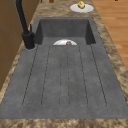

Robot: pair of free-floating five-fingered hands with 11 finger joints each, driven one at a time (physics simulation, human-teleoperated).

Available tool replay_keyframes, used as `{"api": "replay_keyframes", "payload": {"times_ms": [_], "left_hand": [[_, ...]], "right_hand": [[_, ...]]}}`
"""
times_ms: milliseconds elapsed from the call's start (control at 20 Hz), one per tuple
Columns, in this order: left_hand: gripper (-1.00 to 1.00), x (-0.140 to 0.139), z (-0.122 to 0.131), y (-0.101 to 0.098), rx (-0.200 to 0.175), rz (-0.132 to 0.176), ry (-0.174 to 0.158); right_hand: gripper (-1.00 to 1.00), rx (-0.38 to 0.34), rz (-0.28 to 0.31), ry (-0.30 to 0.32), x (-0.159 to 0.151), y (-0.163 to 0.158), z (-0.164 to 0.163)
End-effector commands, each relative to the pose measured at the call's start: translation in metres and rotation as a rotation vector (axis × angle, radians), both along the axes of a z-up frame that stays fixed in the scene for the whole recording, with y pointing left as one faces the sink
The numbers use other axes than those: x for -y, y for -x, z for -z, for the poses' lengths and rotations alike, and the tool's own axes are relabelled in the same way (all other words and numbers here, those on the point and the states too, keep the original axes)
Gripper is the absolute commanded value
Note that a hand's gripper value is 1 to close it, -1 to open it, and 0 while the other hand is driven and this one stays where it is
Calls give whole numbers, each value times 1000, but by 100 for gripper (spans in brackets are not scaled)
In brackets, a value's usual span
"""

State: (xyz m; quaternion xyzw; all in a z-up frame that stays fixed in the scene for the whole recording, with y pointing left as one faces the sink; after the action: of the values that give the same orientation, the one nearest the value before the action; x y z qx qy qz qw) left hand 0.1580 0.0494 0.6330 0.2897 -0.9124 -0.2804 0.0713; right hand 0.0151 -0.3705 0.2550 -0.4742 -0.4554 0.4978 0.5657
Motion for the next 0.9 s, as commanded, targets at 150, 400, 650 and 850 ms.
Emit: {"api": "replay_keyframes", "payload": {"times_ms": [150,400,650,850], "left_hand": [[-100,0,-10,8,12,-88,129],[-100,0,-18,15,13,-96,133],[-100,0,-27,21,28,-108,135],[-100,0,-32,26,43,-122,137]], "right_hand": [[0,0,0,0,0,0,0],[0,0,0,0,0,0,0],[0,0,0,0,0,0,0],[0,0,0,0,0,0,0]]}}
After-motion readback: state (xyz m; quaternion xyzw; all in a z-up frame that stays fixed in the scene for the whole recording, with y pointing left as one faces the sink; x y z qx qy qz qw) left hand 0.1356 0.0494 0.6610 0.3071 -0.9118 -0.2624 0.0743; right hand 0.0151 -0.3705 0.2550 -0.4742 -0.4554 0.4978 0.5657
